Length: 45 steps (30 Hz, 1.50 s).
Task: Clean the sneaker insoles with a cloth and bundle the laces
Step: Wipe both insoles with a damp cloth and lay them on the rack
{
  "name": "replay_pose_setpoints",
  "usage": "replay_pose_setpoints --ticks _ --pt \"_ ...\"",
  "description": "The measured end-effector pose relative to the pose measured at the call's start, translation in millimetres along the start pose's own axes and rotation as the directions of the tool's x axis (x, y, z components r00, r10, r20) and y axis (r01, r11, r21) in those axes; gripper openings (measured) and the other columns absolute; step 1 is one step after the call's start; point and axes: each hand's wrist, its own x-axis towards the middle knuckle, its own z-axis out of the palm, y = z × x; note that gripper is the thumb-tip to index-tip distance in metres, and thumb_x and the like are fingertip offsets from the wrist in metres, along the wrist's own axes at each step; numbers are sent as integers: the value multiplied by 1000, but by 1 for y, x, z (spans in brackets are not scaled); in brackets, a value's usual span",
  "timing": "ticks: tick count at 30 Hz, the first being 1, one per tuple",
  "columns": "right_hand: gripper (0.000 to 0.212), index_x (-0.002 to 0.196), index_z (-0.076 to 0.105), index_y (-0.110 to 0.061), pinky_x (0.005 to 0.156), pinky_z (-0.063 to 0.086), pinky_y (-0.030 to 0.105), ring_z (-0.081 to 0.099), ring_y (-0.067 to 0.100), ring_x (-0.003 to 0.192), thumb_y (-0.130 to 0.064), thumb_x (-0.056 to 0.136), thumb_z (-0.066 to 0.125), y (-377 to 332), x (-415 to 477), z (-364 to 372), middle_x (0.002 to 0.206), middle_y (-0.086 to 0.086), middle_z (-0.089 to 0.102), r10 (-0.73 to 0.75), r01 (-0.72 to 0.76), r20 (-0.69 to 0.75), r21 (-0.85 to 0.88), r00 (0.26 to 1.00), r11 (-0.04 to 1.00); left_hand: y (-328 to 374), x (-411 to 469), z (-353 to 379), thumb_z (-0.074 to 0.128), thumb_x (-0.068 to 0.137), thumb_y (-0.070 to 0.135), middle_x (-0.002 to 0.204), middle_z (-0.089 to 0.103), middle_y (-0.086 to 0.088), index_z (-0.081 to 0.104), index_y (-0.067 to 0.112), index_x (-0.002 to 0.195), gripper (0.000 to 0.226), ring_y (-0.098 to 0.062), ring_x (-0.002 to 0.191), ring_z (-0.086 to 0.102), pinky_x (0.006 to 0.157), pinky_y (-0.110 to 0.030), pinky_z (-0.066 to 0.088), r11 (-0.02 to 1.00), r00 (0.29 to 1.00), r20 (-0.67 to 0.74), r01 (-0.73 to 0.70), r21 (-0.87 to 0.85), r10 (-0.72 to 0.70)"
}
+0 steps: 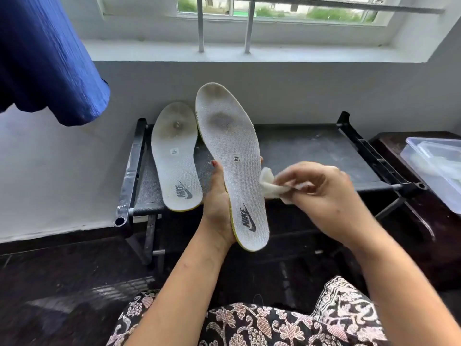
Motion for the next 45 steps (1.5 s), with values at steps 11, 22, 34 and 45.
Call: replay_pose_setpoints --ticks 11,22,34,45 --pt "22 76 76 -22 63 41 10 60 2 71 -1 72 74 -10 -5 37 77 -8 68 -71 128 424 -107 903 986 3 -2 -6 28 91 65 102 72 -8 64 8 114 71 -20 94 68 96 -34 48 999 999 -35 1 -45 -3" --pt "19 81 73 -23 71 50 23 60 5 72 -5 75 70 0 -3 -7 71 -12 61 181 -15 236 -570 955 822 4 -3 -4 26 90 61 124 62 -8 49 8 135 73 -22 102 65 95 -38 46 997 999 24 -39 62 37" --pt "17 90 70 -10 75 53 32 64 18 83 1 80 63 17 10 51 92 0 66 -309 235 -213 -313 927 920 -17 -5 6 35 87 64 95 67 -10 62 12 108 62 -20 93 64 88 -29 49 982 985 48 163 99 -168" --pt "19 96 71 -4 81 34 4 63 22 89 3 81 62 61 20 -7 94 12 69 -190 -78 -544 -431 817 899 -28 -14 9 40 84 54 97 68 -14 36 18 140 66 -26 64 68 53 -33 57 831 938 202 133 541 -282"
